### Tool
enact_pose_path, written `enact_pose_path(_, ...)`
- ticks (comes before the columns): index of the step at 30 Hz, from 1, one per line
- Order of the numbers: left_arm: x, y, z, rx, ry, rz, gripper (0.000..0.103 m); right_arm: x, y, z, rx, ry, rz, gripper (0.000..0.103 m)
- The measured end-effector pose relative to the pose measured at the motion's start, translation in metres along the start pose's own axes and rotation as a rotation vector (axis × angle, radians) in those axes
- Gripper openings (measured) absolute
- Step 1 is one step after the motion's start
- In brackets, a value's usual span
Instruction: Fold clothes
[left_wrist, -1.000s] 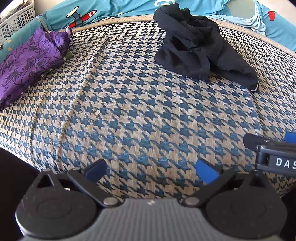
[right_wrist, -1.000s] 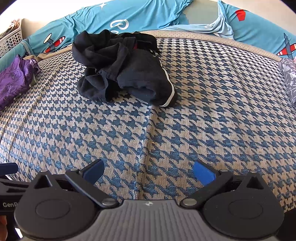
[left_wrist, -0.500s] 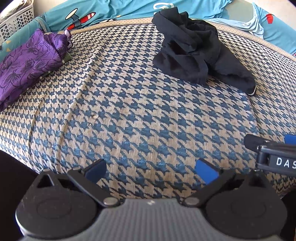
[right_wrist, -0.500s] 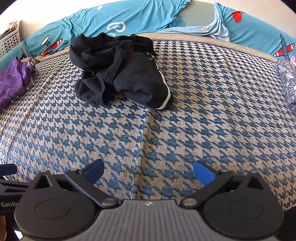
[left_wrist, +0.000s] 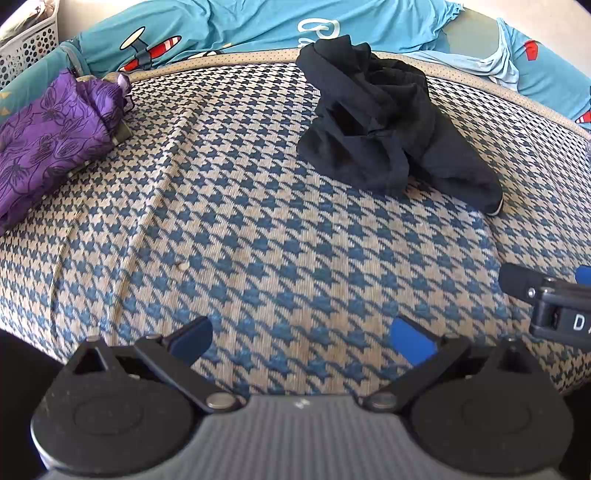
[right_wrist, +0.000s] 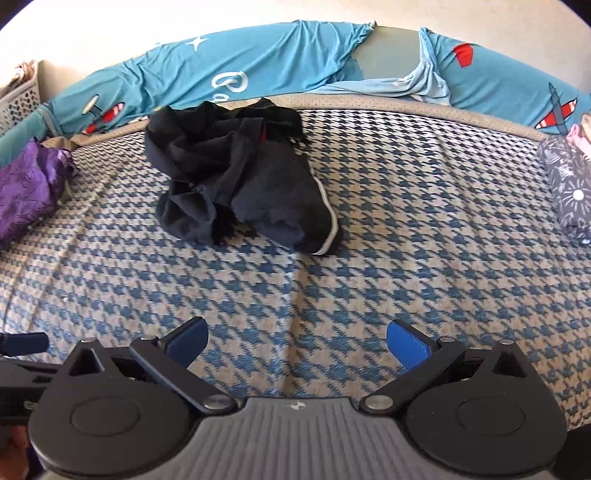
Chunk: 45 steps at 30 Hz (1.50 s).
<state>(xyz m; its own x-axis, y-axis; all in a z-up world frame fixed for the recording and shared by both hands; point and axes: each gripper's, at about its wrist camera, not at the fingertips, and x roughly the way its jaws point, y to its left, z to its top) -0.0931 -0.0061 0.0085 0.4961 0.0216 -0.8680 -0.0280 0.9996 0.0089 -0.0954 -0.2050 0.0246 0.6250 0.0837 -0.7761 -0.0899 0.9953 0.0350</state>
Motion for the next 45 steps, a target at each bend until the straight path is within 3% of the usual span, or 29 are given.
enact_pose_path(12,0.016,-0.011,0.046,0.05,-0.033,-0.001,0.103,0.02,-0.021,0.032,0.13,-0.006,-0.07,0.103)
enact_pose_path(18,0.021,-0.01,0.067,0.067,-0.046,-0.009,0.103,0.033,-0.019,0.049,0.062,-0.038,-0.09,0.103)
enact_pose_path(25,0.029,-0.013,0.106,0.084,-0.058,-0.018,0.103,0.053,-0.025,0.071,0.021,-0.014,-0.025,0.103)
enact_pose_path(31,0.038,-0.02,0.143,0.079,-0.115,-0.013,0.103,0.067,-0.028,0.096,-0.014,-0.035,-0.096,0.103)
enact_pose_path(36,0.054,-0.019,0.145,0.043,-0.095,-0.039,0.103,0.083,-0.038,0.107,0.067,-0.021,-0.09,0.103)
enact_pose_path(45,0.052,-0.025,0.144,0.028,-0.105,-0.051,0.103,0.093,-0.054,0.106,0.174,-0.043,-0.161,0.103)
